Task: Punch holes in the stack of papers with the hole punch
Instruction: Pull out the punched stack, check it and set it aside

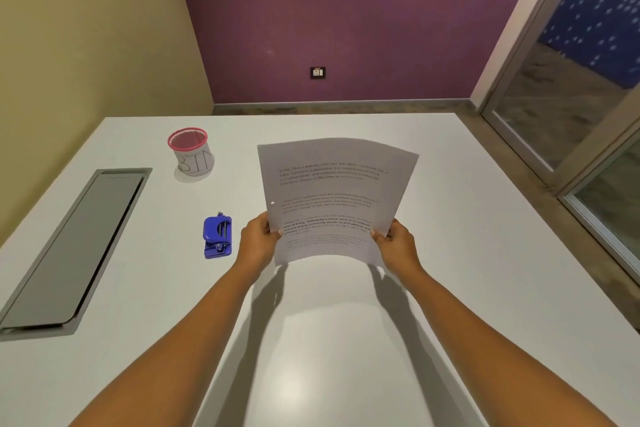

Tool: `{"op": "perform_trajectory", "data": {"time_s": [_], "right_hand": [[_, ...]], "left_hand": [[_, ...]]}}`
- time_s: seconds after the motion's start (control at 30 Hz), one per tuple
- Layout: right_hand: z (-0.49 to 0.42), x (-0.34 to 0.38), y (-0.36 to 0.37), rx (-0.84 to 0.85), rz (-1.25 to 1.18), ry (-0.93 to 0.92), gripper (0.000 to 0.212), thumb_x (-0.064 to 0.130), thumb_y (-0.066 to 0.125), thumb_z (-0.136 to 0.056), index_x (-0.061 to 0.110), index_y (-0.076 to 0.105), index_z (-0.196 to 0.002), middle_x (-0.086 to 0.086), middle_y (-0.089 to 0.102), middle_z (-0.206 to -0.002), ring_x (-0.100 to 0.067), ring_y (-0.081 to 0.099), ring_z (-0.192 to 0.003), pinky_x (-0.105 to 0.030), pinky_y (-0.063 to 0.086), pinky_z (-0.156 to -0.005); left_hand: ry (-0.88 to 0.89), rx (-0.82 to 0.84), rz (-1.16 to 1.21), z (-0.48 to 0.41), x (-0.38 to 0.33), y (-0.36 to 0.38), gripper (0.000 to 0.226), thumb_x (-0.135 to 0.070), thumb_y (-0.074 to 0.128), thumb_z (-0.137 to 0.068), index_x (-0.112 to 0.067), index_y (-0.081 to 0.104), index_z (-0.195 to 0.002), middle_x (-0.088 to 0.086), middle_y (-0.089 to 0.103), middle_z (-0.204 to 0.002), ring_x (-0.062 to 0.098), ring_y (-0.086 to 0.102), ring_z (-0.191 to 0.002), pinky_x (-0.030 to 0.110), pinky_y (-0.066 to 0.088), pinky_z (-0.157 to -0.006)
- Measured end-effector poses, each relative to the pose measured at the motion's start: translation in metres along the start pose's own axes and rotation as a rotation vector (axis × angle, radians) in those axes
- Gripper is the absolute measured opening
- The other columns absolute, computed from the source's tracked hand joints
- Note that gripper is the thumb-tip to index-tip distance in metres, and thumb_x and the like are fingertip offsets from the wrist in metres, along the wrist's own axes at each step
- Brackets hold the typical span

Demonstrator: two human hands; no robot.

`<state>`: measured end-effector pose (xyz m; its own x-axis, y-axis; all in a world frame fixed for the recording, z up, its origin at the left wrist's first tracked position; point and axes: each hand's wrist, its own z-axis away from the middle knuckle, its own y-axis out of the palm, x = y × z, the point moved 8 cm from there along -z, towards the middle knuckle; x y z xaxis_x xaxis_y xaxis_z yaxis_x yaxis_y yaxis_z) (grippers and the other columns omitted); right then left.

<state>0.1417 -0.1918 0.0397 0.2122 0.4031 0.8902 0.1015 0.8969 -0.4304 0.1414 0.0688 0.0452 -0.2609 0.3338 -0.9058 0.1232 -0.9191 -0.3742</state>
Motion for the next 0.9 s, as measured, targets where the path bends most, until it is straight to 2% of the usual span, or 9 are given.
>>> {"op": "perform_trajectory", "data": {"time_s": [0.1, 0.2, 0.27, 0.37, 0.47, 0.57, 0.63, 0.8, 0.9], "right_hand": [[0.003, -0.011, 0.001, 0.009, 0.087, 0.061, 0.033, 0.007, 0.047, -0.093, 0.008, 0.051, -0.126, -0.012, 0.059, -0.126, -0.026, 0.054, -0.107, -0.029, 0.042, -0.084], [0.004, -0.019, 0.002, 0.016, 0.186, 0.104, 0.032, 0.005, 0.045, -0.092, 0.006, 0.053, -0.124, -0.014, 0.059, -0.125, -0.031, 0.055, -0.110, -0.029, 0.042, -0.081], [0.006, -0.024, 0.002, 0.016, 0.266, 0.135, 0.029, 0.006, 0.045, -0.093, 0.003, 0.055, -0.121, -0.016, 0.060, -0.121, -0.031, 0.056, -0.102, -0.029, 0.042, -0.077], [0.007, -0.031, 0.002, 0.011, 0.365, 0.178, 0.026, 0.006, 0.042, -0.093, 0.001, 0.057, -0.114, -0.018, 0.061, -0.116, -0.030, 0.054, -0.090, -0.031, 0.043, -0.071], [0.003, -0.031, -0.002, -0.015, 0.386, 0.188, 0.027, 0.005, 0.041, -0.091, 0.001, 0.058, -0.112, -0.019, 0.061, -0.115, -0.035, 0.057, -0.098, -0.035, 0.045, -0.075], [-0.008, -0.027, -0.011, -0.052, 0.339, 0.175, 0.027, 0.003, 0.042, -0.091, 0.003, 0.059, -0.111, -0.017, 0.062, -0.112, -0.034, 0.059, -0.097, -0.032, 0.043, -0.069], [-0.019, -0.027, -0.021, -0.082, 0.304, 0.163, 0.024, 0.004, 0.044, -0.091, 0.003, 0.060, -0.108, -0.017, 0.063, -0.108, -0.031, 0.058, -0.089, -0.029, 0.041, -0.066], [-0.053, -0.033, -0.056, -0.126, 0.268, 0.125, 0.017, 0.004, 0.048, -0.091, 0.001, 0.060, -0.102, -0.011, 0.061, -0.093, -0.022, 0.052, -0.078, -0.026, 0.039, -0.067], [-0.081, -0.038, -0.087, -0.139, 0.234, 0.096, 0.016, 0.002, 0.050, -0.089, 0.001, 0.062, -0.101, -0.012, 0.064, -0.097, -0.026, 0.056, -0.082, -0.025, 0.039, -0.069]], "left_hand": [[-0.015, -0.002, -0.047, 0.002, 0.009, 0.000, 0.033, 0.006, 0.048, -0.088, -0.003, 0.058, -0.118, 0.012, 0.064, -0.117, 0.028, 0.058, -0.107, 0.033, 0.045, -0.088], [-0.010, -0.013, -0.092, 0.002, 0.013, -0.001, 0.023, 0.004, 0.049, -0.088, -0.001, 0.063, -0.107, 0.010, 0.064, -0.099, 0.026, 0.056, -0.093, 0.038, 0.046, -0.085], [-0.012, -0.012, -0.126, 0.003, 0.015, 0.000, 0.018, 0.002, 0.050, -0.089, -0.003, 0.064, -0.099, 0.007, 0.061, -0.092, 0.026, 0.053, -0.087, 0.040, 0.046, -0.079], [-0.018, -0.022, -0.134, 0.004, 0.017, 0.002, 0.021, 0.001, 0.051, -0.089, 0.003, 0.064, -0.105, 0.012, 0.064, -0.095, 0.032, 0.059, -0.091, 0.047, 0.049, -0.087], [-0.024, -0.103, -0.054, 0.003, 0.017, -0.003, 0.016, 0.000, 0.057, -0.087, 0.003, 0.066, -0.099, 0.019, 0.069, -0.096, 0.038, 0.064, -0.093, 0.049, 0.053, -0.088], [-0.023, -0.157, 0.036, 0.002, 0.012, -0.002, 0.006, 0.004, 0.062, -0.083, 0.001, 0.065, -0.087, 0.021, 0.070, -0.090, 0.034, 0.067, -0.082, 0.042, 0.056, -0.082], [-0.027, -0.177, 0.070, -0.001, 0.006, 0.003, 0.008, 0.006, 0.064, -0.080, -0.002, 0.063, -0.081, 0.018, 0.069, -0.083, 0.031, 0.067, -0.074, 0.038, 0.057, -0.078], [-0.046, -0.190, 0.107, -0.015, -0.017, 0.040, 0.008, 0.007, 0.069, -0.076, 0.001, 0.065, -0.080, 0.009, 0.064, -0.068, 0.019, 0.063, -0.059, 0.025, 0.056, -0.062], [-0.057, -0.195, 0.113, -0.028, -0.035, 0.073, 0.010, 0.009, 0.069, -0.074, 0.001, 0.064, -0.077, 0.008, 0.062, -0.064, 0.023, 0.064, -0.060, 0.021, 0.057, -0.057]]}}
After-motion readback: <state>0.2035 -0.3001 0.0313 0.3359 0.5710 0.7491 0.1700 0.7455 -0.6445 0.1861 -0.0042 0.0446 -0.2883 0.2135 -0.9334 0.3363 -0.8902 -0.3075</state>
